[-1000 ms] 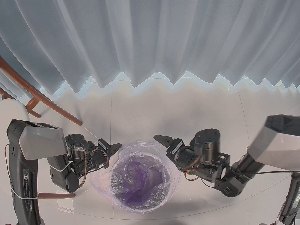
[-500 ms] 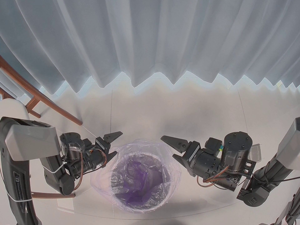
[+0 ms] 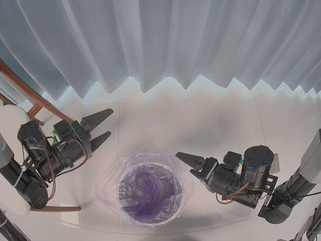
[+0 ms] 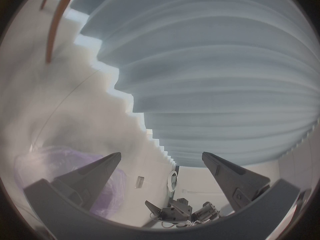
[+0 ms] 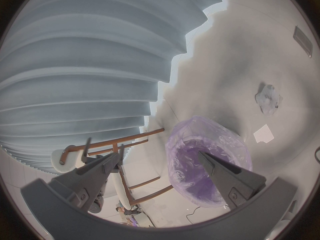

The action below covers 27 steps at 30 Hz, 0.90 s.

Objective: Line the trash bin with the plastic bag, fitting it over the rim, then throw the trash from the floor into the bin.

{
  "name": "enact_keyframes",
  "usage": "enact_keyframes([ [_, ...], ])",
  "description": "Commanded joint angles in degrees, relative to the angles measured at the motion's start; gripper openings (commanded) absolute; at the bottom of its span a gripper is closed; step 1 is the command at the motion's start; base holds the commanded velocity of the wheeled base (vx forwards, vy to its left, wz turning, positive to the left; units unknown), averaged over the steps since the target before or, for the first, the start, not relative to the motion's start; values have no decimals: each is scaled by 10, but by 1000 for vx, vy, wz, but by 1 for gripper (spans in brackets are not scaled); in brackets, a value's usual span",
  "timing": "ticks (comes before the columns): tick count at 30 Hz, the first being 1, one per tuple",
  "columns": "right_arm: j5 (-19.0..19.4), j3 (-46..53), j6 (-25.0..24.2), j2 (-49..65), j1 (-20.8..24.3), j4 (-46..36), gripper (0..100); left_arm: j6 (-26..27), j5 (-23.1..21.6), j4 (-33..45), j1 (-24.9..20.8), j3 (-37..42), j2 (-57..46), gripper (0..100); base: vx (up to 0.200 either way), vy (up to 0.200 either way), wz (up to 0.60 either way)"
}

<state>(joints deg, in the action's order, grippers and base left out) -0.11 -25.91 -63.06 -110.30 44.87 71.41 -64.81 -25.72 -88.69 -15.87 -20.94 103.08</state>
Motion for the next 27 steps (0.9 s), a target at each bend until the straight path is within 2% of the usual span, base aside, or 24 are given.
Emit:
enact_keyframes([
  [1,-4,8,8,-7,5,0,100,44,-20,0,13,23,-81,100,-200,0,0],
  [9,-6,7,17,-25,14,0,100,62,-31,0,16,35,-85,100,-200,0,0],
  [11,-19,6,72,-47,12,0,100,98,-27,0,19,35,-88,100,-100,0,0],
  [13,-44,-3,129,-69,8,1,100,101,-27,0,24,30,-89,100,0,0,0],
  [15,-44,-3,129,-69,8,1,100,101,-27,0,24,30,-89,100,0,0,0],
  [16,-95,-22,211,-93,7,0,100,110,-32,0,26,32,-101,100,0,0,0],
  [17,-111,-29,243,-98,7,-4,100,112,-33,0,26,33,-106,100,0,-200,0],
  [19,-128,-42,309,-104,4,-9,100,115,-33,0,25,32,-125,100,0,-200,0],
  [20,-129,-43,319,-105,4,-10,100,115,-32,0,25,32,-128,100,0,-200,0],
  [21,-138,-54,379,-110,-3,-17,100,115,-32,0,25,31,-145,100,0,-200,0],
  [22,-143,-59,412,-112,-7,-23,100,115,-32,0,25,31,-156,100,0,-200,0],
  [23,-144,-60,416,-113,-8,-24,100,115,-32,0,25,31,-159,100,0,0,0],
  [24,-154,-72,458,-117,-8,-38,100,115,-32,0,24,28,-180,100,0,0,0],
  [27,-165,-101,505,-133,-8,-59,100,115,-33,1,21,24,-211,100,0,0,0],
])
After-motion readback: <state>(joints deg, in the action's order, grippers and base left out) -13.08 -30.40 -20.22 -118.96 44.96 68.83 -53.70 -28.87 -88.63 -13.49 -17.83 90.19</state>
